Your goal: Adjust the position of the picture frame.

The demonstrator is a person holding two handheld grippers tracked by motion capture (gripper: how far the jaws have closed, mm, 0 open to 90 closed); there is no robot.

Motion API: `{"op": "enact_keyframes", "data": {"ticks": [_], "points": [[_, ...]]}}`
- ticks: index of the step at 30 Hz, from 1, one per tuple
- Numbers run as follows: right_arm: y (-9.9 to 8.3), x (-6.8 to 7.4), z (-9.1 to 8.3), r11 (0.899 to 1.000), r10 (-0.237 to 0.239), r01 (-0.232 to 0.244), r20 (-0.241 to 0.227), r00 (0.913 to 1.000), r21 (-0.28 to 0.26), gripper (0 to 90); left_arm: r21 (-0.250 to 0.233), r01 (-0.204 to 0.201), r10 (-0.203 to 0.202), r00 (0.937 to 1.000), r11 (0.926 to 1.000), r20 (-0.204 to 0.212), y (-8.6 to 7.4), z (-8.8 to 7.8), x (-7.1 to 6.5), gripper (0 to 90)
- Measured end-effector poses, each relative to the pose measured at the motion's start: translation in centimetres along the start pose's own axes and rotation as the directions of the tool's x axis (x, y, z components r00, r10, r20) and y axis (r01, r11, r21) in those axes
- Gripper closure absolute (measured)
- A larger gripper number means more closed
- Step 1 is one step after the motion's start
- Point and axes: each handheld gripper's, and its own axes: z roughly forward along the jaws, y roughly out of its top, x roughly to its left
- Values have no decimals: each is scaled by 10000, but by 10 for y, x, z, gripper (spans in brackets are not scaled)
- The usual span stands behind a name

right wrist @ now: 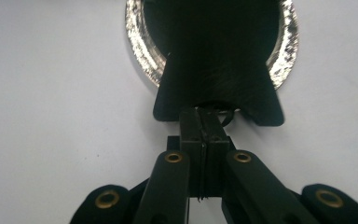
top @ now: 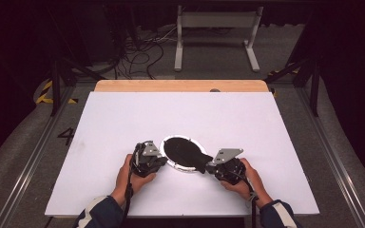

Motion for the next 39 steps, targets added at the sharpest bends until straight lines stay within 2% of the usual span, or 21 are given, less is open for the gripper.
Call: {"op": "enact_keyframes", "data": {"ticks": [2,3,4,7,8,9,10,13,15,20,22,26,28,30,32,33,34,35,38,39], "points": [[1,-3,-5,9996,10,-4,208,9998,-296,900,23,-80,80,10000,10000,13,0,0,0,865],[1,-4,-7,9988,103,-84,375,9992,-488,898,45,-4,3,10000,10000,99,0,0,-1,864],[0,-7,-9,9976,200,-158,611,9979,-678,896,57,-90,89,9998,9999,173,0,-1,-2,864],[-3,-15,-13,9925,647,-505,1284,9896,-1113,895,57,-157,151,9962,9999,861,1,1,-8,866],[-4,-20,-13,9909,834,-649,1590,9838,-1181,894,57,-157,151,9962,9999,861,1,1,-8,864],[-4,-20,-13,9909,834,-649,1590,9838,-1181,894,73,-304,296,9959,9995,857,2,1,-9,864],[-6,-25,-11,9887,1074,-852,1864,9766,-1234,887,97,-389,375,9919,9992,1216,3,3,-15,861],[-6,-31,-6,9880,1231,-1005,2052,9709,-1176,881,48,-600,589,9901,9982,1275,5,6,-22,844],[-6,-32,-4,9883,1241,-1022,2064,9706,-1135,881,26,-569,561,9901,9984,1285,5,7,-23,841],[-3,-30,5,9925,964,-814,1749,9798,-912,881,-130,-584,595,9920,9982,1115,6,9,-23,862],[-2,-28,6,9949,795,-671,1761,9812,-753,900,-154,-562,576,9920,9983,1124,5,9,-22,867],[-4,-29,5,9935,928,-813,1517,9841,-798,900,-196,-679,693,9940,9975,851,6,10,-21,875],[-7,-28,3,9938,918,-819,1394,9860,-748,900,-214,-615,631,9940,9979,888,7,11,-18,875],[-8,-26,1,9945,863,-775,1308,9876,-708,900,-60,-788,790,9936,9969,811,11,12,-14,880],[-10,-24,-3,9934,911,-847,828,9924,-772,900,-31,-907,907,9936,9959,674,14,14,-12,875],[-11,-21,-3,9934,805,-825,-279,9964,-799,900,-31,-907,907,9936,9959,674,14,14,-12,866],[-10,-16,-1,9964,518,-552,-528,9973,-647,900,2,-1040,1038,9922,9946,697,16,15,-11,863],[-5,-3,3,9993,-360,357,336,9988,80,900,20,-1089,1085,9917,9940,693,17,15,-10,865],[4,3,-2,9979,-622,627,371,9974,-137,900,-23,-1095,1094,9913,9940,725,16,15,-9,866],[7,3,-5,9980,-330,346,322,9989,-527,900,-23,-1058,1057,9916,9944,748,16,15,-9,866]]}}
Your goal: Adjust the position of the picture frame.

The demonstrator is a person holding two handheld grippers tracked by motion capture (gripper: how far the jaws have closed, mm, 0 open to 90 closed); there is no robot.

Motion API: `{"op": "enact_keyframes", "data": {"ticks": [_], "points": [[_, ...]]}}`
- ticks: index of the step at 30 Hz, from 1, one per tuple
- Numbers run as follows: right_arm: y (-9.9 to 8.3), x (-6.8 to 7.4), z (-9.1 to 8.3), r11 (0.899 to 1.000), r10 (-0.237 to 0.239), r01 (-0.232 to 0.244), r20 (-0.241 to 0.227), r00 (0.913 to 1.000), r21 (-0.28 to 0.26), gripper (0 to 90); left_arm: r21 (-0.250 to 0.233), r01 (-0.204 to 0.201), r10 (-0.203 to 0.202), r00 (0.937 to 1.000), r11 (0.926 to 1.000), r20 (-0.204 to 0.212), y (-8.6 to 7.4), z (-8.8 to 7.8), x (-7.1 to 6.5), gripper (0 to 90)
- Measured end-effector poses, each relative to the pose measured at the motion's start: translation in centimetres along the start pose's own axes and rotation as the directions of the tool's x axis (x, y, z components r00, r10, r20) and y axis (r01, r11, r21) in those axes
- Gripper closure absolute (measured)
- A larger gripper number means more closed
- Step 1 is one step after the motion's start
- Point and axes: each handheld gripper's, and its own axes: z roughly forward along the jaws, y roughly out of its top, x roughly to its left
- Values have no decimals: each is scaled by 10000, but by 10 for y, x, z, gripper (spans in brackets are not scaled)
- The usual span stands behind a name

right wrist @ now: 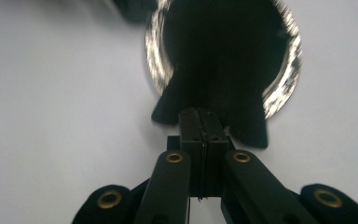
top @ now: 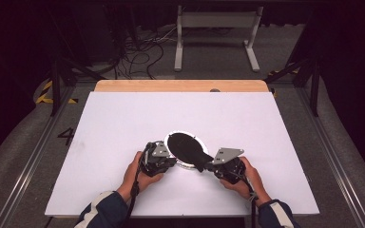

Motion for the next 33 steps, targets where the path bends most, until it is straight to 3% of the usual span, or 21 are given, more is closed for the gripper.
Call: {"op": "enact_keyframes", "data": {"ticks": [2,5,9,11,13,19,24,27,33], "points": [[2,-4,-3,9999,117,-111,475,9988,-114,900,-10,23,-23,10000,10000,63,0,0,0,866],[-2,-13,-1,9994,350,-338,1330,9905,-108,900,-18,-15,15,10000,10000,53,0,0,1,864],[-7,-31,8,9961,880,-876,1766,9803,-101,900,-23,-32,32,10000,10000,22,1,1,1,858],[-8,-34,17,9942,1063,-1074,1211,9869,28,900,-43,-84,84,10000,10000,20,1,1,2,856],[-7,-33,19,9956,867,-906,1376,9867,229,900,-54,-106,107,9999,9999,18,1,1,3,851],[-12,-29,14,9949,987,-998,645,9930,142,900,-36,-100,99,9999,9999,-82,-1,-1,7,841],[-18,-14,10,9942,1074,-1074,194,9940,27,900,-112,117,-116,9999,9999,60,-5,-4,12,838],[-17,-2,9,9966,818,-820,113,9966,126,900,-83,144,-144,9999,9999,-10,-6,-5,13,839],[-19,14,5,9966,816,-816,0,9967,109,900,-314,426,-427,9991,9986,-27,-8,-4,15,831]]}}
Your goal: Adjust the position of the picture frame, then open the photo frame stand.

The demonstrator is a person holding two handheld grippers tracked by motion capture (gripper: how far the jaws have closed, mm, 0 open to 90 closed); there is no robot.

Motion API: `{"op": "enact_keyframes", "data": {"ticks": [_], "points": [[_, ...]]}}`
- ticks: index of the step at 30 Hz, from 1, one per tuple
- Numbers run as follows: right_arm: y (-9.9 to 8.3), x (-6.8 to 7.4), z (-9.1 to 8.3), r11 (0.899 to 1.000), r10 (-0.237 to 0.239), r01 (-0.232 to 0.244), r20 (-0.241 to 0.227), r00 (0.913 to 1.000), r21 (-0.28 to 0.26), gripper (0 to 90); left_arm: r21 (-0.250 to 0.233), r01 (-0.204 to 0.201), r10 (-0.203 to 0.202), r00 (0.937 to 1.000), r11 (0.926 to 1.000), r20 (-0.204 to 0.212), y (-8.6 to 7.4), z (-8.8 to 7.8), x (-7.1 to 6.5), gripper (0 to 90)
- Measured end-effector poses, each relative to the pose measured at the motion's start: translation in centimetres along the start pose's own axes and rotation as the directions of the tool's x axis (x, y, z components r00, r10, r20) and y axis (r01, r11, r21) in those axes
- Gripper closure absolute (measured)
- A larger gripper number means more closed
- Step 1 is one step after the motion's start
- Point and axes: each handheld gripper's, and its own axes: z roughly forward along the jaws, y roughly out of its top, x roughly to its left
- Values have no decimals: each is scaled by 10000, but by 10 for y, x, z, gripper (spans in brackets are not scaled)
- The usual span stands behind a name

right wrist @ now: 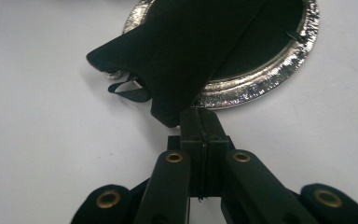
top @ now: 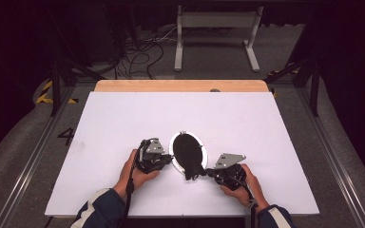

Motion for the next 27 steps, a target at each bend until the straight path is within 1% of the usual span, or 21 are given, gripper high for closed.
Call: {"op": "enact_keyframes", "data": {"ticks": [2,6,8,10,18,21,24,26,27], "points": [[-1,5,-1,10000,-91,91,-6,10000,6,900,-48,6,-6,10000,10000,-17,0,1,0,831],[-1,10,-2,9998,-209,209,5,9998,63,900,-124,-49,48,10000,9999,-43,1,2,2,830],[-1,11,-3,9997,-236,237,-37,9997,90,900,-179,-36,36,10000,9998,-18,1,3,2,829],[-1,11,-3,9995,-295,295,-15,9996,122,900,-206,-137,137,9999,9997,-20,1,4,3,829],[0,12,-3,9987,-455,458,-130,9989,204,900,-195,-262,262,9997,9995,-9,3,5,4,829],[1,13,-3,9987,-457,459,-112,9989,235,900,-172,-219,217,9997,9996,-76,3,5,3,829],[1,14,-3,9985,-468,470,-86,9989,269,900,-183,-199,198,9998,9996,-52,3,5,3,829],[1,14,-3,9983,-500,502,-92,9987,285,900,-207,-257,255,9996,9995,-94,3,6,3,829],[1,14,-3,9987,-437,440,-124,9990,257,900,-199,-271,269,9996,9994,-113,4,7,2,828]]}}
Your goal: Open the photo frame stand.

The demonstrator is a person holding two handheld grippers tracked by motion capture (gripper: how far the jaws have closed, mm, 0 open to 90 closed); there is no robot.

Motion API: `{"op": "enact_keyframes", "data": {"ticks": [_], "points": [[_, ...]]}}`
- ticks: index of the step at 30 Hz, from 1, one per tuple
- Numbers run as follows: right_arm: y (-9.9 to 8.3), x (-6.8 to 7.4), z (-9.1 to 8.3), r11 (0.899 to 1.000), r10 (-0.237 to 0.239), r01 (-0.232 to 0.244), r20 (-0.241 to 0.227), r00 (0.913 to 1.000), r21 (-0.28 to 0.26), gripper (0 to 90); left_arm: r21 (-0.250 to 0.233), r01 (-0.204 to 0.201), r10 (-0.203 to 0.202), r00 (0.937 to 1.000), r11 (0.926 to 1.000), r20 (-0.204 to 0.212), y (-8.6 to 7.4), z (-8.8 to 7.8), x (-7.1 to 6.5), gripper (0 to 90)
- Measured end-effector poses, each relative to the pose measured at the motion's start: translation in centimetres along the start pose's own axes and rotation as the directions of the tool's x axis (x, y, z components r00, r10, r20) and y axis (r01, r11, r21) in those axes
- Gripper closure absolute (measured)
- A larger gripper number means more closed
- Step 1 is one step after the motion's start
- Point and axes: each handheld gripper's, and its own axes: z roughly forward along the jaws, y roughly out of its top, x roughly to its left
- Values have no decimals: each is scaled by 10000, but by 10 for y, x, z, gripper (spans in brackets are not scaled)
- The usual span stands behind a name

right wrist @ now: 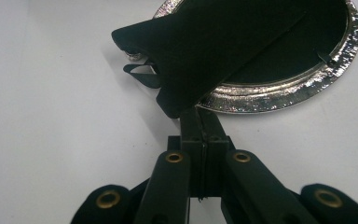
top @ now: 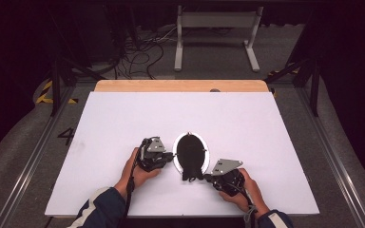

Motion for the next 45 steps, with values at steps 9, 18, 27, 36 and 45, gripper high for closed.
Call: {"op": "enact_keyframes", "data": {"ticks": [9,18,27,36,45], "points": [[0,4,0,10000,13,-13,-23,10000,-10,900,20,-228,229,9995,9997,-201,3,3,0,830],[-1,8,0,10000,-6,7,84,10000,-60,900,23,-73,73,10000,10000,-10,7,6,3,827],[-2,7,0,9999,83,-83,12,10000,-138,900,141,-227,230,9995,9996,-197,7,5,-2,822],[-2,5,-4,9998,121,-121,14,9999,-132,807,-436,-665,653,9974,9968,-293,6,-8,-5,765],[2,8,-11,9999,121,-120,-390,9992,11,761,-721,-1419,1401,9897,9872,-297,-9,-45,-14,620]]}}
